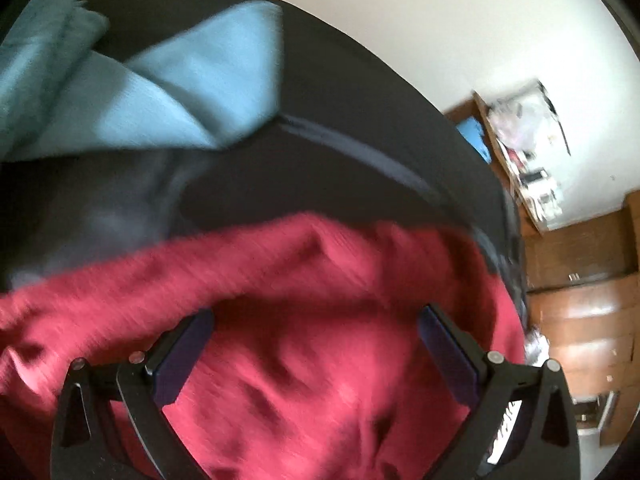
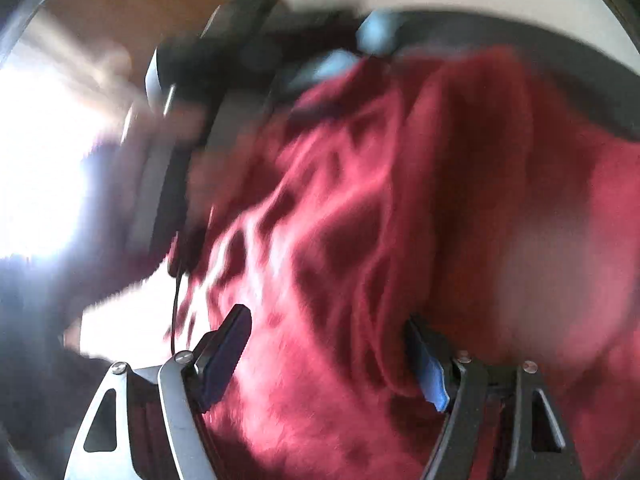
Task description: Fold clothes
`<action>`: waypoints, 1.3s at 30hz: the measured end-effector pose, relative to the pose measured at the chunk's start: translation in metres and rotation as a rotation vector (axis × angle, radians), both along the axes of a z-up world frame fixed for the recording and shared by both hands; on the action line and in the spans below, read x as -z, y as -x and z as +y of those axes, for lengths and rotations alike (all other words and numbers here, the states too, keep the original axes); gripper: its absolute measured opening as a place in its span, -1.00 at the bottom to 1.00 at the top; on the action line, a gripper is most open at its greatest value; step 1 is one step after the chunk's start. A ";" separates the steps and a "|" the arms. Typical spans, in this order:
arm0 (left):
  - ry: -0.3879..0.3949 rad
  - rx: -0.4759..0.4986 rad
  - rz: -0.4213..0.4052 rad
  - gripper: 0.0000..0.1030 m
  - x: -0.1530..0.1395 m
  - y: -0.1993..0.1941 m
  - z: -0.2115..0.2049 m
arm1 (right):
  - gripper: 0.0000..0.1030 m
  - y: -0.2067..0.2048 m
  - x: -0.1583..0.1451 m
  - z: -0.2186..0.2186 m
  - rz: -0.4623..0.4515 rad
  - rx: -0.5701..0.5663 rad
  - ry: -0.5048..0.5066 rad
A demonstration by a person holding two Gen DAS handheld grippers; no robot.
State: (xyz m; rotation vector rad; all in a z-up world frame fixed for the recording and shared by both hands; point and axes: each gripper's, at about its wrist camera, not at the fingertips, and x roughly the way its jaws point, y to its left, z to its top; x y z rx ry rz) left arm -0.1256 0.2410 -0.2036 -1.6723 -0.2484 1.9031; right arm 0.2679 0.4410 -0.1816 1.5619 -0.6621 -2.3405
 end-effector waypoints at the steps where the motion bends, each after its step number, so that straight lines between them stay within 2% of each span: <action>1: -0.013 -0.017 -0.008 0.99 0.000 0.006 -0.005 | 0.50 -0.001 0.004 -0.007 -0.011 -0.022 0.004; 3: -0.033 -0.042 -0.014 0.98 -0.002 0.015 -0.013 | 0.50 -0.006 0.008 -0.013 -0.021 -0.032 0.021; 4: -0.017 -0.046 0.005 0.98 -0.006 0.018 -0.015 | 0.50 -0.009 0.009 -0.013 -0.022 -0.027 0.031; 7: 0.107 -0.055 0.128 0.98 -0.018 0.024 -0.019 | 0.50 -0.016 0.010 -0.010 -0.027 -0.017 0.056; 9: 0.139 -0.068 0.144 0.98 -0.021 0.029 -0.025 | 0.50 -0.018 0.006 -0.007 -0.033 -0.008 0.070; 12: 0.048 -0.076 0.084 0.99 -0.026 0.027 -0.037 | 0.50 -0.014 -0.010 0.002 0.026 0.046 0.130; 14: -0.003 -0.043 0.054 0.99 -0.031 0.018 -0.039 | 0.50 -0.015 -0.028 0.016 0.098 0.107 0.201; 16: -0.038 -0.005 0.032 0.99 -0.035 0.007 -0.036 | 0.50 -0.014 -0.035 0.028 0.136 0.154 0.211; 19: -0.087 0.049 0.006 0.99 -0.040 -0.011 -0.026 | 0.50 -0.002 -0.023 0.029 0.091 0.171 0.130; 22: -0.127 0.082 -0.003 0.99 -0.049 -0.024 -0.016 | 0.50 0.007 -0.003 0.009 0.035 0.123 0.173; 25: -0.223 0.117 -0.028 0.99 -0.066 -0.035 -0.004 | 0.51 0.008 0.014 -0.025 -0.003 0.031 0.149; 29: -0.338 0.201 -0.080 0.99 -0.070 -0.050 0.022 | 0.55 0.002 0.018 -0.028 -0.004 0.056 0.121; 31: -0.313 0.253 -0.091 0.99 -0.060 -0.055 0.038 | 0.55 -0.002 0.016 -0.022 0.002 0.088 0.119; 32: -0.262 0.273 -0.085 0.99 -0.053 -0.057 0.046 | 0.55 -0.004 0.014 -0.019 0.004 0.103 0.118; 34: -0.070 0.292 -0.016 0.98 -0.032 -0.058 0.055 | 0.55 -0.008 0.012 -0.013 0.010 0.135 0.117; 35: -0.005 0.297 0.013 0.96 -0.024 -0.058 0.055 | 0.55 -0.010 0.010 -0.010 0.012 0.151 0.116; 37: 0.028 0.309 0.091 0.98 -0.026 -0.057 0.049 | 0.55 -0.014 0.007 -0.004 0.018 0.183 0.114; 39: 0.037 0.313 0.114 0.97 -0.027 -0.054 0.046 | 0.55 -0.018 0.005 0.002 0.023 0.214 0.112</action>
